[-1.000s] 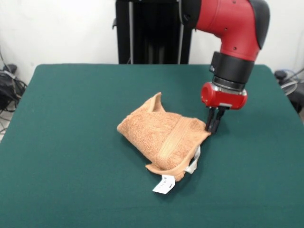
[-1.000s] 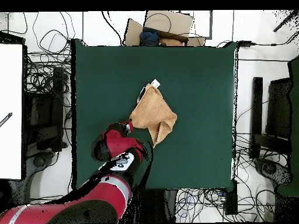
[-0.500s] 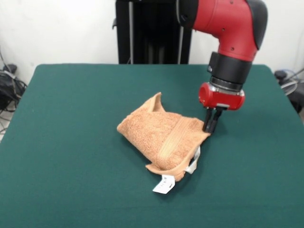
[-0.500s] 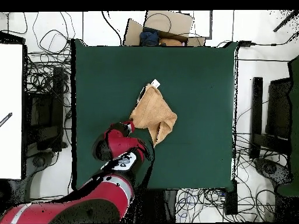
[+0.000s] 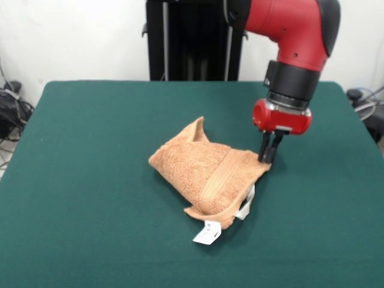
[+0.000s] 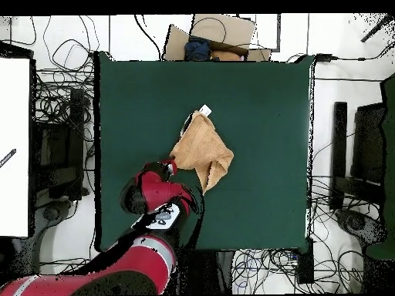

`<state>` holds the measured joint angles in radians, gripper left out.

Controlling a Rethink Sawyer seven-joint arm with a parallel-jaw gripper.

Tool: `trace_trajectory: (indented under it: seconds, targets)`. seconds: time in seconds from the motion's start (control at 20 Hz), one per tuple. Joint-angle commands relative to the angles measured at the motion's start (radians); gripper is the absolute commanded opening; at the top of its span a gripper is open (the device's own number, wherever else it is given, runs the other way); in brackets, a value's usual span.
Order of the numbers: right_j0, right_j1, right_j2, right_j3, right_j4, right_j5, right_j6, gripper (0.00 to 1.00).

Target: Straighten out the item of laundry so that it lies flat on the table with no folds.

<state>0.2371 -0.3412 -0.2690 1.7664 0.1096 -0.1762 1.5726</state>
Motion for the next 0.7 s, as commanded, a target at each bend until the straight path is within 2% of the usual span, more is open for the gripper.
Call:
trace_trajectory:
  seconds: [0.05,0.15,0.45,0.7]
  targets:
    - [-0.008,-0.062,0.011,0.078,-0.003,0.080,0.181,0.00]
    - [-0.009,-0.060,0.020,0.085,0.000,0.064,0.189,0.00]
    - [-0.070,-0.131,0.096,0.145,-0.036,0.103,0.177,0.00]
    - [-0.058,-0.119,0.081,0.122,-0.025,0.114,0.156,0.00]
